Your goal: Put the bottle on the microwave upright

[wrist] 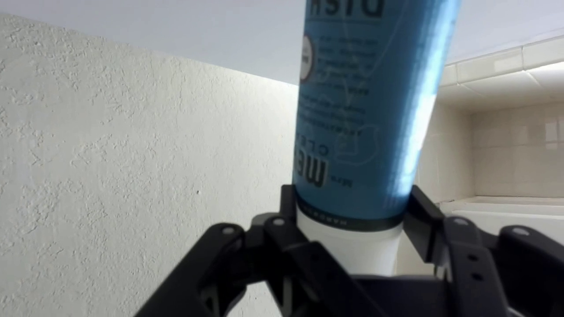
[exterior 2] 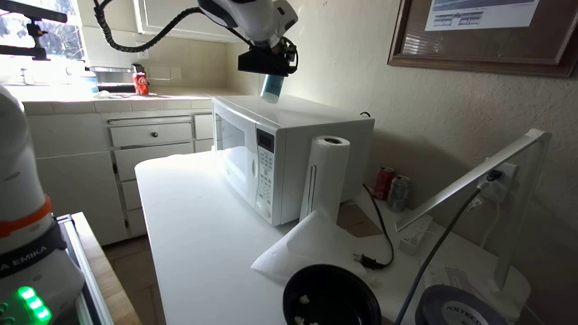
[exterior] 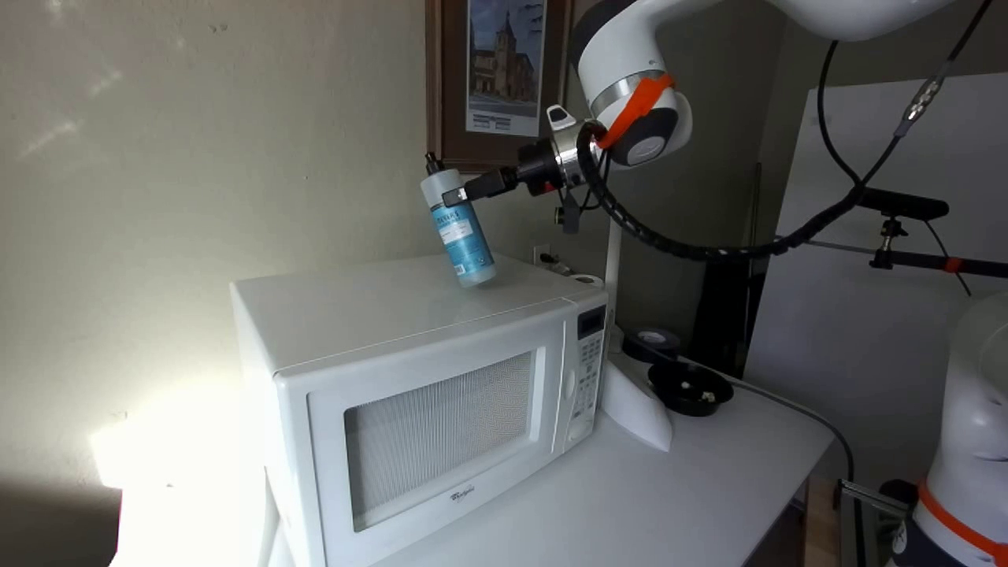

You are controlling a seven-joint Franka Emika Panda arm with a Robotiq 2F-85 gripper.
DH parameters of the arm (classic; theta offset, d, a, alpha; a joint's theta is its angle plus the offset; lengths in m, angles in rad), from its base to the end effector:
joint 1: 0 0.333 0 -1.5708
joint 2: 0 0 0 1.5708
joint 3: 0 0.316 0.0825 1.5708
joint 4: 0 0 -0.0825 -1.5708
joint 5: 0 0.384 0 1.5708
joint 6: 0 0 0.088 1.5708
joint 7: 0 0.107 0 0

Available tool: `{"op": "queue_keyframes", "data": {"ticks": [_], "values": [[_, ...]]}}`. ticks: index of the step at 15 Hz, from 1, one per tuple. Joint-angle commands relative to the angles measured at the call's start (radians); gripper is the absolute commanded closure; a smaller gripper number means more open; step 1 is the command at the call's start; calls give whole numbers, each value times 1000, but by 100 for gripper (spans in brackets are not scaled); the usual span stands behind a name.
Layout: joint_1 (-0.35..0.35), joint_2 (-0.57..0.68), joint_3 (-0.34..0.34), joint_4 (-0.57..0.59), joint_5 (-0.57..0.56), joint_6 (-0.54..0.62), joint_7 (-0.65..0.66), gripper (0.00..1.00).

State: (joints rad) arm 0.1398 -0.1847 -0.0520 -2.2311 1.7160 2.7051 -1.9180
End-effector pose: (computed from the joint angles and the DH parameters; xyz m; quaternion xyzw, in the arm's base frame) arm 0.5204 0.0105 0.4900 -0.7920 -0.2261 -0.5452 0.1562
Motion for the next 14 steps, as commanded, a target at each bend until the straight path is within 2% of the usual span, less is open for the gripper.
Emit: {"op": "queue_keyframes", "data": {"ticks": [1,7,14], "values": [[-2,-13,-13,-29,102,-55,-146,65],[-5,-14,-16,-66,208,-78,-267,65],[-13,-17,-14,-82,405,-107,-437,65]]}}
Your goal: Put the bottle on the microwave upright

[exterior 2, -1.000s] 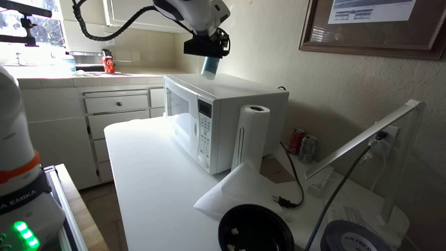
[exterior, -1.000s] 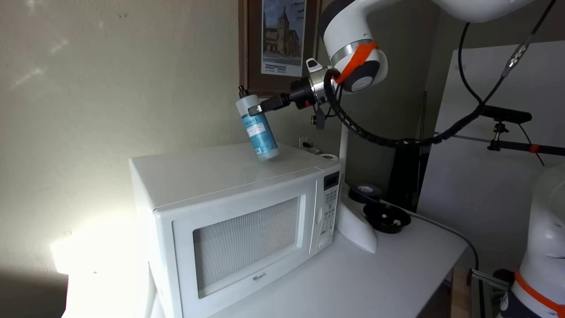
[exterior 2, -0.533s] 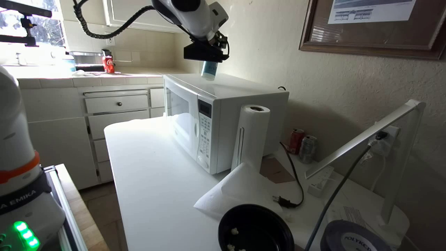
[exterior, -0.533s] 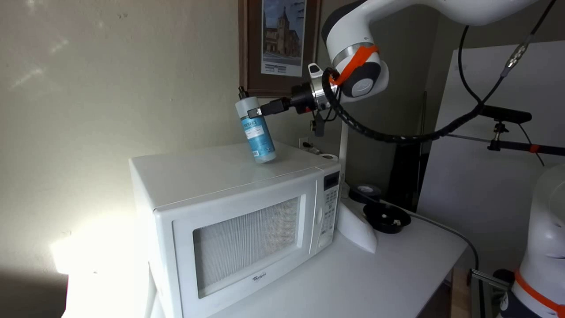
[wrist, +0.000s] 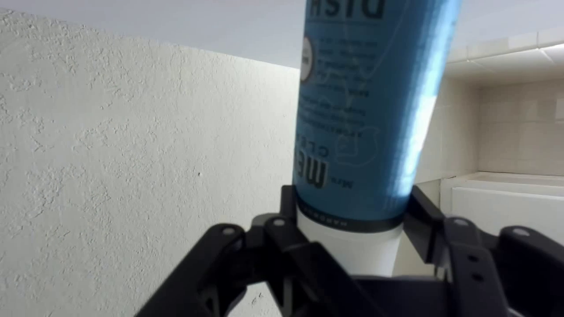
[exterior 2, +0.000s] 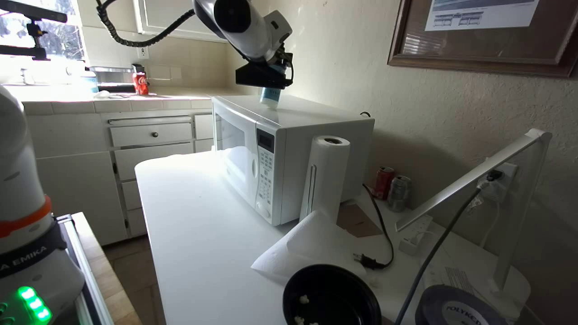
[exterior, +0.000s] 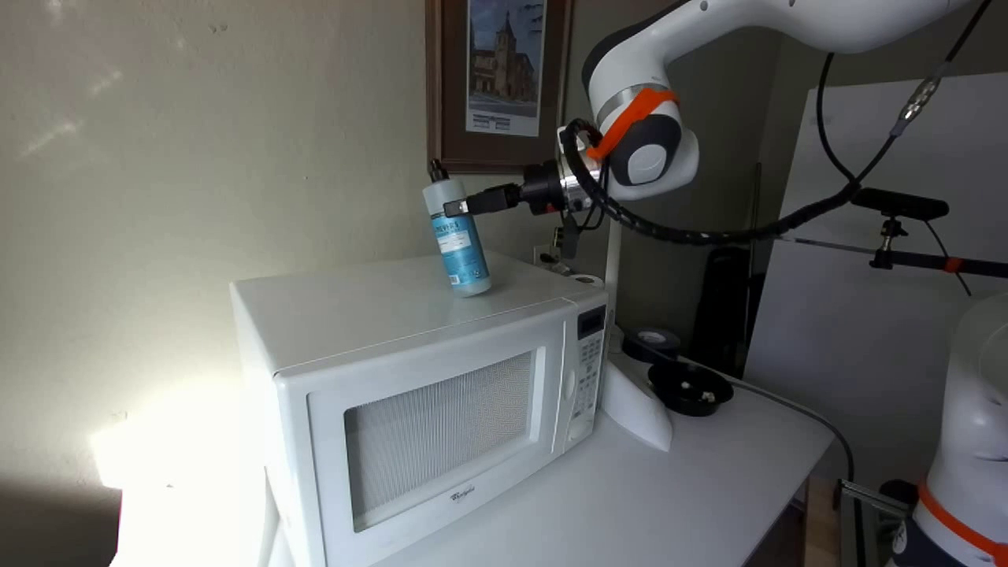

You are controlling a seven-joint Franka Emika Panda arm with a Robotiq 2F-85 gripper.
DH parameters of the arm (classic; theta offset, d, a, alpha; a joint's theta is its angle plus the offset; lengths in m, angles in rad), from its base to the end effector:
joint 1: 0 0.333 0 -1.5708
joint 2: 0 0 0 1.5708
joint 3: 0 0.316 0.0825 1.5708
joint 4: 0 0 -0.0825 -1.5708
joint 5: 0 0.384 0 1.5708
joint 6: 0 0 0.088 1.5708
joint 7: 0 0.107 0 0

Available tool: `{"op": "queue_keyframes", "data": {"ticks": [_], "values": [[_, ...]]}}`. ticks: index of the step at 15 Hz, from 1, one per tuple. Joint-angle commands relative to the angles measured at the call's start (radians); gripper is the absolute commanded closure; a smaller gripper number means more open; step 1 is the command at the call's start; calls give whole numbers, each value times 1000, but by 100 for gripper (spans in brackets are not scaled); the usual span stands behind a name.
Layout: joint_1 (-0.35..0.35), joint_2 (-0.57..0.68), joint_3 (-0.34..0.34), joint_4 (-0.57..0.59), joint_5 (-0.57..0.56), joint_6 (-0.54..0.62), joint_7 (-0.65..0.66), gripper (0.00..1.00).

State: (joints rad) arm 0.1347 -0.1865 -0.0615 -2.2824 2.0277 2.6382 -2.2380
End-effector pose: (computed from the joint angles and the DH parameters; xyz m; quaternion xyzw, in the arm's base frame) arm 0.5087 0.0135 0.4593 -0.7600 -0.2182 -0.5914 0.1583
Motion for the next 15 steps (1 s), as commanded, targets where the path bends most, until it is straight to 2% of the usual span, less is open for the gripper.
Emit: {"op": "queue_keyframes", "data": {"ticks": [1,4,8,9,11,12,13,15], "values": [[-11,-17,-4,-35,127,-44,-149,65],[-16,-20,-6,-51,203,-62,-214,65],[-22,-29,-7,-72,235,-83,-250,65],[-86,-31,51,-77,231,-94,-242,65],[-105,-34,66,-81,229,-99,-245,65],[-116,-36,74,-84,226,-103,-246,54],[-125,-38,82,-87,224,-108,-246,15],[-139,-45,93,-92,218,-114,-248,15]]}}
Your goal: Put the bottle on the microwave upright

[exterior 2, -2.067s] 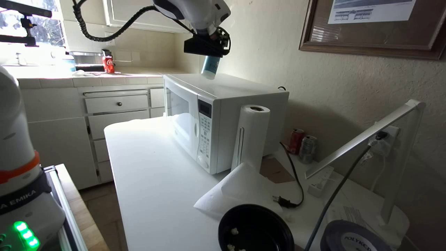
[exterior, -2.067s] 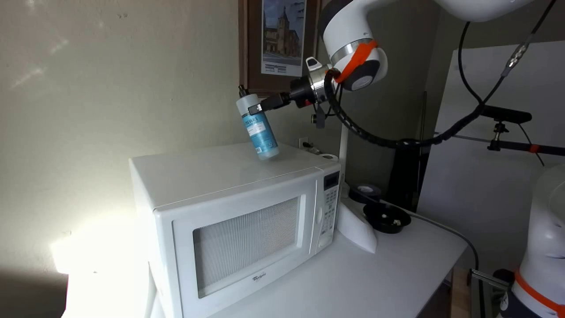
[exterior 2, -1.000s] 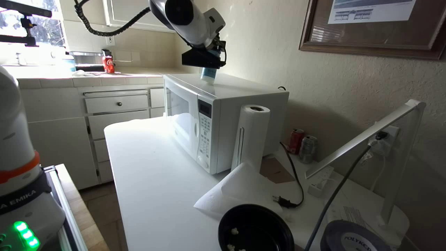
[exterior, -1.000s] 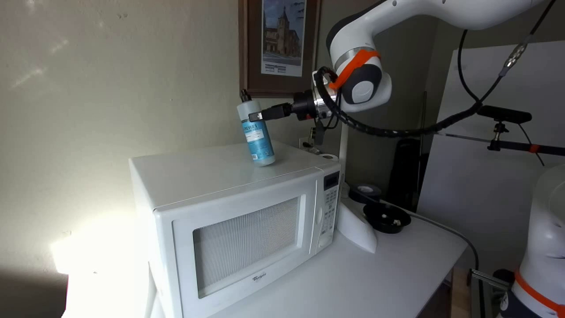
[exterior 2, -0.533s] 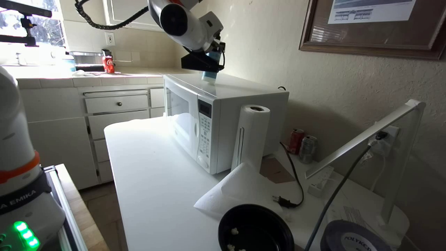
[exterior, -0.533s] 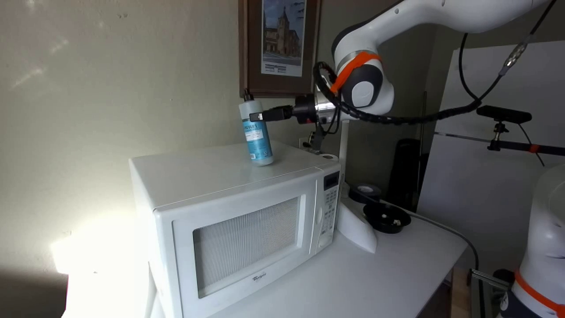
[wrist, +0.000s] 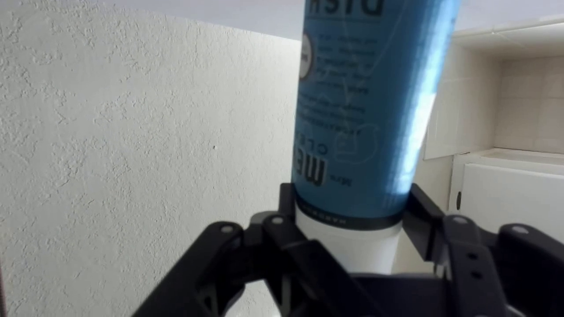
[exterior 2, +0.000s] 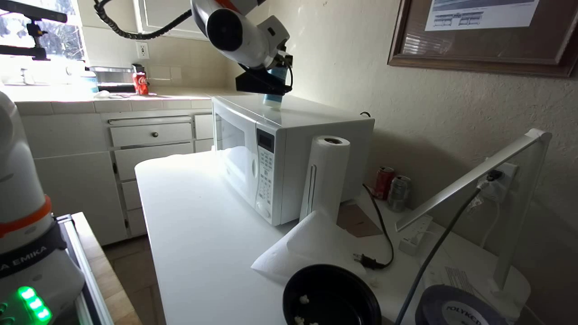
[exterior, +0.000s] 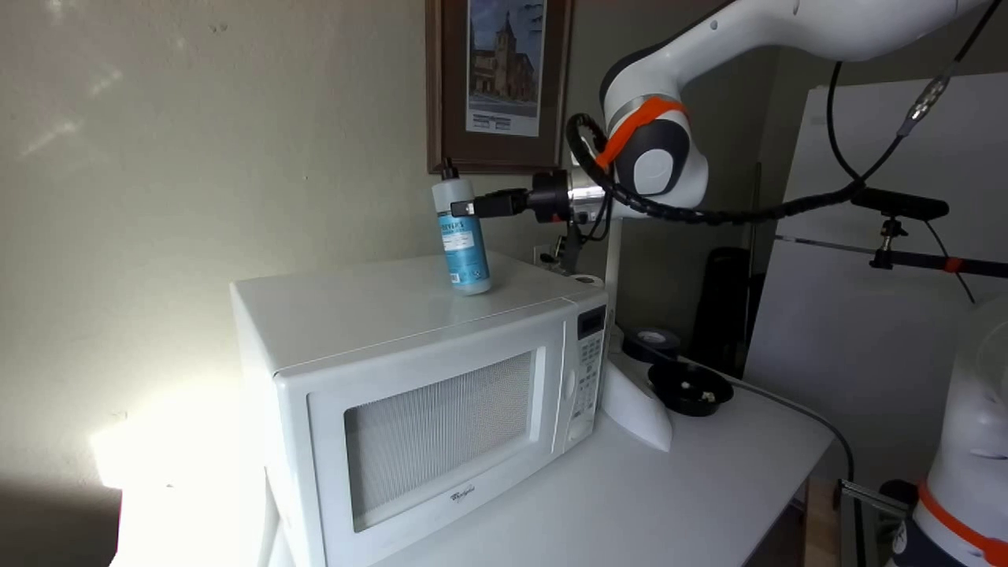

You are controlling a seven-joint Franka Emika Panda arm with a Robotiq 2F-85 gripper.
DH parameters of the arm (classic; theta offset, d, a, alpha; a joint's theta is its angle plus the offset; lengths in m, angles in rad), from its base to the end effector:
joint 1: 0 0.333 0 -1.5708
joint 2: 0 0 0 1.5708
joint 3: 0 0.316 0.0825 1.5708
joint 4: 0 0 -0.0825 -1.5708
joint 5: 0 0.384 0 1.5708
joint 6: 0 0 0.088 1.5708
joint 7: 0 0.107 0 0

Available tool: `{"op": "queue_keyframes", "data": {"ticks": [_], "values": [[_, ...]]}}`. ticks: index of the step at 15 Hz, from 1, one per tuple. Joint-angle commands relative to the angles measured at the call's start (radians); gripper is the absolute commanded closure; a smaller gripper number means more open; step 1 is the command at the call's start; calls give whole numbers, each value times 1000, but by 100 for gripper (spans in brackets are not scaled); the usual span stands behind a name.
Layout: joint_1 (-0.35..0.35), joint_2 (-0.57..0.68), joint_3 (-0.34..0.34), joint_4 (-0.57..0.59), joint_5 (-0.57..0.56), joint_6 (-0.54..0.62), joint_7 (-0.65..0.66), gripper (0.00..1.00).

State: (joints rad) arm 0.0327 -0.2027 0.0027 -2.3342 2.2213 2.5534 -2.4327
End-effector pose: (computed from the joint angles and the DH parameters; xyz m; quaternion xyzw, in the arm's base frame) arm 0.4986 0.0067 0.4444 -0.7332 -0.2036 -0.6320 0.1467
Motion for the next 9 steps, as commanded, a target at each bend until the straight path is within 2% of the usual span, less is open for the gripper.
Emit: {"op": "queue_keyframes", "data": {"ticks": [1,2,9], "values": [[-43,-32,33,-42,24,-29,-55,9],[-47,-34,37,-43,23,-28,-57,1],[-66,-66,55,-38,-36,25,-9,0]]}}
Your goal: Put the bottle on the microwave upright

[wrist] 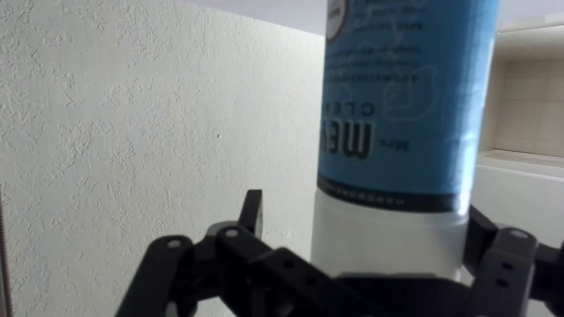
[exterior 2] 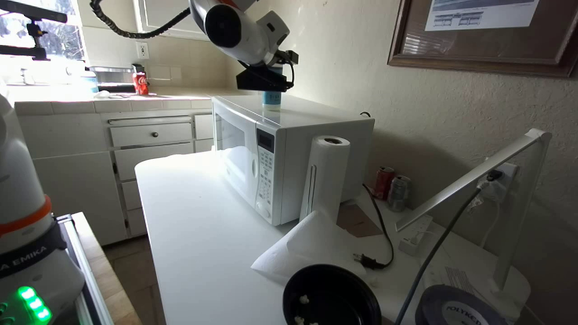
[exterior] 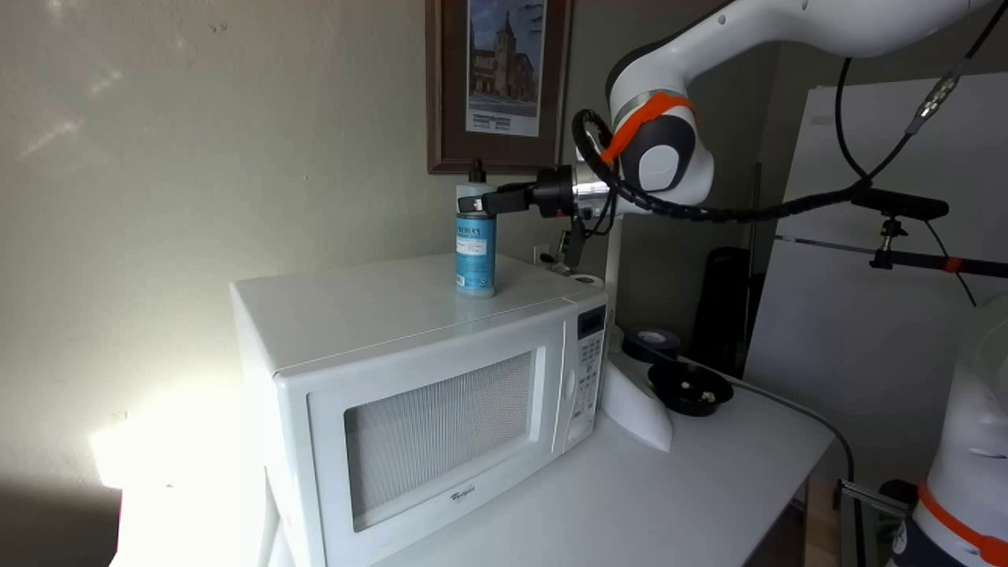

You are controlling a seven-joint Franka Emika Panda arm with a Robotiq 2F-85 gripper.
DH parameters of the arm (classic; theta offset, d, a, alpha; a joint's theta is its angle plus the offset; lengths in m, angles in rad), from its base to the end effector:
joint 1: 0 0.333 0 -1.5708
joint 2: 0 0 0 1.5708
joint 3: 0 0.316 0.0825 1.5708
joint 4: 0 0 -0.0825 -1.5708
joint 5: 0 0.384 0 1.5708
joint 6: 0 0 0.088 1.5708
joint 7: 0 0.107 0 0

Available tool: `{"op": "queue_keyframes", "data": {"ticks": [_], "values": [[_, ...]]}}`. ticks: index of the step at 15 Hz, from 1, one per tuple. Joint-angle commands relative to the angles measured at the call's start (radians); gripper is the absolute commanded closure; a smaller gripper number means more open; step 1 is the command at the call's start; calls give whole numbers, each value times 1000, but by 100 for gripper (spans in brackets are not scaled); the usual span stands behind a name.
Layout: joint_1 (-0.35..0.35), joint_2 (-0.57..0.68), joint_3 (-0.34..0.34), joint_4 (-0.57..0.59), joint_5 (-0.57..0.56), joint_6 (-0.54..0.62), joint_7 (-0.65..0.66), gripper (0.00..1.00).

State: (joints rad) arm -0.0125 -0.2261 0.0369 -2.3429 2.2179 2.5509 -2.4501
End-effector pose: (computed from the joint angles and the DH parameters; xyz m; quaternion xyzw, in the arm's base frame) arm 0.4943 0.0018 0.4520 -0.7277 -0.2109 -0.6388 0.1335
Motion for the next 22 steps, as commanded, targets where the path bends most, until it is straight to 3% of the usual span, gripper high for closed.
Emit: {"op": "queue_keyframes", "data": {"ticks": [1,6,10,17,22], "values": [[-22,-53,23,-29,-58,38,28,1],[-16,-108,45,-31,-278,142,213,0],[-12,-138,65,-37,-538,200,465,0],[-28,-177,50,-44,-1065,143,985,0],[-5,-221,1,-19,-1331,55,1236,0]]}}
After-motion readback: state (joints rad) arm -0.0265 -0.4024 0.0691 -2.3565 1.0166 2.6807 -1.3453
